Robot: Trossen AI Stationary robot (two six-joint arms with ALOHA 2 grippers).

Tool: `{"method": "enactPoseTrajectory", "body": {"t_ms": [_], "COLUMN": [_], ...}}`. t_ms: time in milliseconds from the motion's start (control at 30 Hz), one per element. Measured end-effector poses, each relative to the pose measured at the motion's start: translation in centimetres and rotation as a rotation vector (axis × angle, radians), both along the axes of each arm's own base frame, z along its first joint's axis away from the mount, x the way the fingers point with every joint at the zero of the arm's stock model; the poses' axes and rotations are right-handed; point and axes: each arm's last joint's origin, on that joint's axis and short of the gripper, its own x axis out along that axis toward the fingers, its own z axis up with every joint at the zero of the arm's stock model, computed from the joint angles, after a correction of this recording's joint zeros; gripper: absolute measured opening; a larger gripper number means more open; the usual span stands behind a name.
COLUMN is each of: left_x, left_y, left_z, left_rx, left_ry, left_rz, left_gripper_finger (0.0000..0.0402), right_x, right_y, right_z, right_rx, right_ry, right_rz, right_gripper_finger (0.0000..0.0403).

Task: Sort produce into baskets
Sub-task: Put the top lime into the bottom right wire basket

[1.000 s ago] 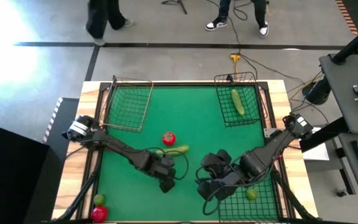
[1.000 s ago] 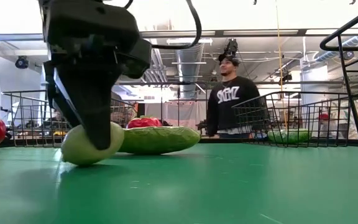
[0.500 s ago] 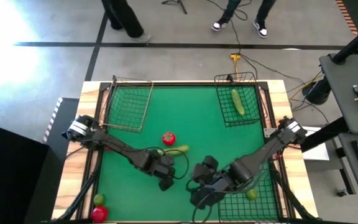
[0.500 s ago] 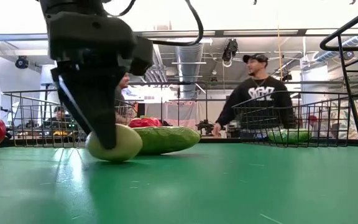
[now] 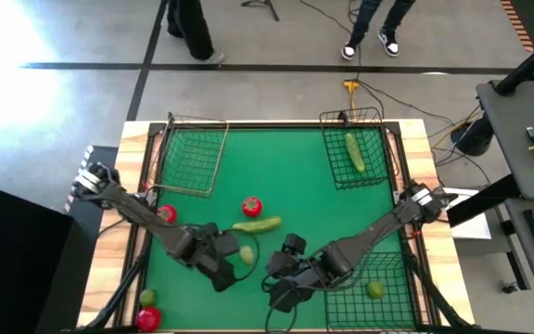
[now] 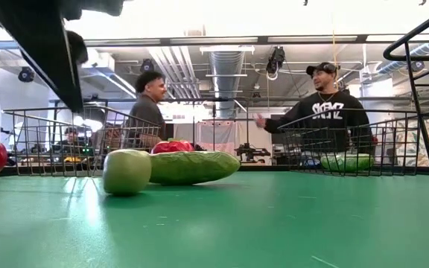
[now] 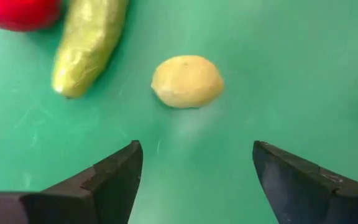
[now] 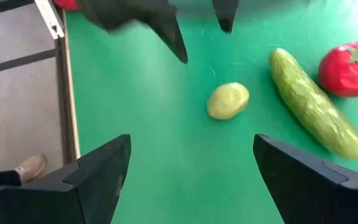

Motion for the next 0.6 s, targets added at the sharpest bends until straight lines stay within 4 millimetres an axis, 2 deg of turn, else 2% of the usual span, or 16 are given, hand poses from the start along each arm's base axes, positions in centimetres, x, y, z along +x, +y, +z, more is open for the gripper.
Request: {"method": "enactPoseTrajectory", "body": {"t_ms": [133,300,467,600], "left_x": [-2.2,-4.4,-5.8,-5.9], "left_y": [0.7,2.0,2.7,2.6], "left_z": [1.4,1.8,1.7,1.1], "left_rx": [0.013,0.012,-0.030,-0.042], "left_ry": [-0.027,-0.041,-0.056,-0.059], "left_rz": [0.059,0.122,0.187,0.208], "left_gripper_finger": [0.0286,0.0286,0.0286,0.0286], "right_x": [2.2,4.6,5.9,6.8], "right_y": [-0.2,-1.1,-2.4,-3.5], "right_z": [-2.4,-5.5,-7.4,-9.0], "right_rx": [-0.005,-0.038,-0.075,-0.134], "right_ry": [-0.024,-0.023,0.000,0.035], "right_rz": [-0.004,-0.008,-0.014,0.021], "right_gripper_finger": [0.0331,0.0331,0.0331,0.0331]}}
